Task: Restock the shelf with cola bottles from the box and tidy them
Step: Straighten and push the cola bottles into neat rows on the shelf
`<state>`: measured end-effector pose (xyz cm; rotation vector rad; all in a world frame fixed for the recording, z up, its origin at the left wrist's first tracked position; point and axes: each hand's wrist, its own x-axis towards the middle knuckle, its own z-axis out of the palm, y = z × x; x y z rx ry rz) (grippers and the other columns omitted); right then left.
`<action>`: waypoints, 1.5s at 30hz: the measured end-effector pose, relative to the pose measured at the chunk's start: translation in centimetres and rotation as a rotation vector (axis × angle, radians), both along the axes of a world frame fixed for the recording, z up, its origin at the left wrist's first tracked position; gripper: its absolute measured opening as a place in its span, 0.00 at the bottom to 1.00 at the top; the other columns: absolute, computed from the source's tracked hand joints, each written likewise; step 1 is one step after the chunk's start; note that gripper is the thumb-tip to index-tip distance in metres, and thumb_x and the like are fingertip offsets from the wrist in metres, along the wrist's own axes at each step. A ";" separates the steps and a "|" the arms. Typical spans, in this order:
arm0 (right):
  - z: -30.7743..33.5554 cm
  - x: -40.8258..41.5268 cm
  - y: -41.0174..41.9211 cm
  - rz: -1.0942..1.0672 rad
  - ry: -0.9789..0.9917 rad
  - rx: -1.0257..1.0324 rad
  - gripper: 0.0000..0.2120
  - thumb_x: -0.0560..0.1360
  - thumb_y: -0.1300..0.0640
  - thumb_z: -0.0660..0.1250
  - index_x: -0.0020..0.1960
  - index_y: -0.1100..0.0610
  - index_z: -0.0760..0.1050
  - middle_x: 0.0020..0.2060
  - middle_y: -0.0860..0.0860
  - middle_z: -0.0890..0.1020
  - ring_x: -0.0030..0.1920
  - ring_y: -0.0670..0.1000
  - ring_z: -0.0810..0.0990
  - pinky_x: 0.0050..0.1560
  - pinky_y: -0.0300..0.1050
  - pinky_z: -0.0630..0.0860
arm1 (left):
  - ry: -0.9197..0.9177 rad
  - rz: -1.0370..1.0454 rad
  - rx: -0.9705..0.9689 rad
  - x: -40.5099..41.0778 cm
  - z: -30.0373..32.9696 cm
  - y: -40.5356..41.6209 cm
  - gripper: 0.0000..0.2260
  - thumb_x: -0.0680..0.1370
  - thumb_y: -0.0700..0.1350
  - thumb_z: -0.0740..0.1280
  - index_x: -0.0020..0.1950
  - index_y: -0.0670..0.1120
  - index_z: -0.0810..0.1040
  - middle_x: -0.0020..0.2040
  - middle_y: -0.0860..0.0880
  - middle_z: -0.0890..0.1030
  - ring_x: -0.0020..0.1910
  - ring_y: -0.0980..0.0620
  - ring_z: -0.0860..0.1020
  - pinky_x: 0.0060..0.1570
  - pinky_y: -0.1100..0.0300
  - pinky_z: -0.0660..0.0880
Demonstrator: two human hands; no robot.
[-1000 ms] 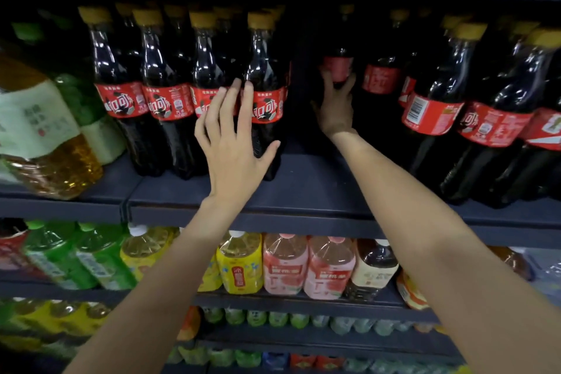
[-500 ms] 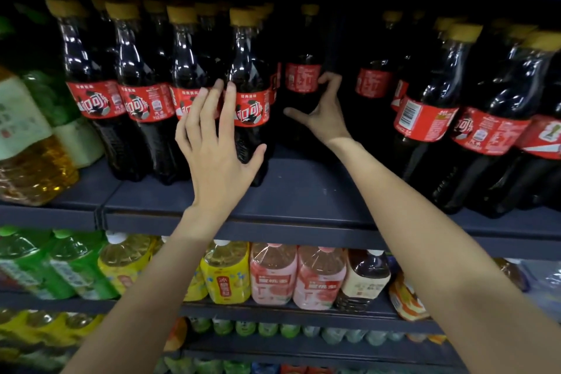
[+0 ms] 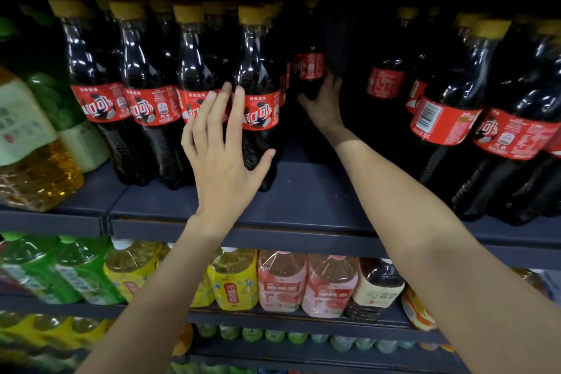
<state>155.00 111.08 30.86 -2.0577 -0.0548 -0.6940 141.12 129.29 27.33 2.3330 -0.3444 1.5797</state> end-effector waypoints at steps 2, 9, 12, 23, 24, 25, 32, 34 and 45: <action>-0.3 0.4 0.3 -0.116 0.084 -0.122 0.45 0.69 0.51 0.74 0.75 0.59 0.50 0.72 0.62 0.55 0.72 0.62 0.57 0.70 0.48 0.59 | -0.002 -0.002 0.011 0.1 0.0 0.1 0.38 0.73 0.58 0.70 0.76 0.45 0.57 0.74 0.43 0.64 0.74 0.47 0.56 0.71 0.49 0.54; -0.5 0.8 0.3 -0.104 0.076 -0.095 0.46 0.71 0.58 0.73 0.77 0.58 0.45 0.72 0.60 0.63 0.70 0.60 0.66 0.68 0.52 0.64 | -0.018 -0.010 0.008 0.3 -0.2 0.1 0.38 0.73 0.58 0.70 0.75 0.45 0.57 0.74 0.42 0.65 0.74 0.46 0.57 0.71 0.47 0.55; -0.5 1.0 0.7 -0.099 0.058 -0.093 0.45 0.71 0.59 0.72 0.77 0.57 0.45 0.72 0.60 0.64 0.70 0.60 0.67 0.68 0.51 0.64 | -0.025 -0.014 0.004 0.5 -0.4 0.0 0.37 0.74 0.58 0.70 0.75 0.44 0.57 0.73 0.42 0.65 0.74 0.46 0.57 0.71 0.45 0.56; 0.0 -5.1 0.3 -0.079 0.044 -0.209 0.33 0.77 0.63 0.64 0.76 0.61 0.52 0.72 0.62 0.60 0.70 0.60 0.65 0.67 0.41 0.60 | -0.264 -0.411 -0.090 -2.4 0.2 -3.5 0.18 0.76 0.42 0.67 0.65 0.45 0.69 0.65 0.46 0.69 0.67 0.46 0.65 0.69 0.54 0.62; 0.2 -6.8 -0.2 -0.074 -0.006 -0.204 0.30 0.76 0.64 0.64 0.75 0.60 0.57 0.70 0.61 0.63 0.69 0.59 0.67 0.66 0.40 0.61 | -0.259 -0.525 -0.121 -2.7 0.5 -4.4 0.16 0.76 0.41 0.66 0.63 0.44 0.70 0.63 0.46 0.71 0.65 0.46 0.68 0.68 0.54 0.64; 0.2 -8.6 -0.7 -0.065 -0.057 -0.192 0.26 0.76 0.65 0.63 0.73 0.59 0.62 0.68 0.60 0.67 0.66 0.57 0.70 0.64 0.38 0.64 | -0.227 -0.626 -0.169 -2.8 0.6 -5.3 0.15 0.76 0.40 0.65 0.62 0.44 0.71 0.61 0.47 0.72 0.63 0.47 0.71 0.65 0.54 0.67; -0.6 -20.3 -3.9 -0.261 -0.373 -0.159 0.12 0.77 0.63 0.62 0.59 0.57 0.76 0.48 0.49 0.82 0.47 0.43 0.79 0.49 0.33 0.74 | 0.602 -0.900 -0.677 1.2 2.4 -11.2 0.18 0.76 0.37 0.67 0.64 0.43 0.70 0.58 0.50 0.76 0.53 0.57 0.76 0.53 0.61 0.74; -1.5 -22.2 -5.0 -0.417 -0.448 -0.152 0.11 0.77 0.63 0.61 0.58 0.60 0.76 0.46 0.50 0.81 0.45 0.46 0.79 0.47 0.36 0.74 | 0.746 -1.021 -0.652 1.7 3.1 -12.9 0.21 0.75 0.39 0.70 0.67 0.45 0.69 0.59 0.51 0.74 0.54 0.59 0.75 0.53 0.64 0.73; -3.7 -23.7 -7.5 -0.354 -0.088 0.087 0.29 0.78 0.66 0.59 0.76 0.57 0.54 0.71 0.53 0.66 0.67 0.48 0.70 0.63 0.29 0.67 | 0.813 -1.034 -0.390 -1.0 3.4 -18.8 0.42 0.66 0.55 0.77 0.70 0.52 0.54 0.65 0.50 0.72 0.61 0.55 0.75 0.59 0.58 0.74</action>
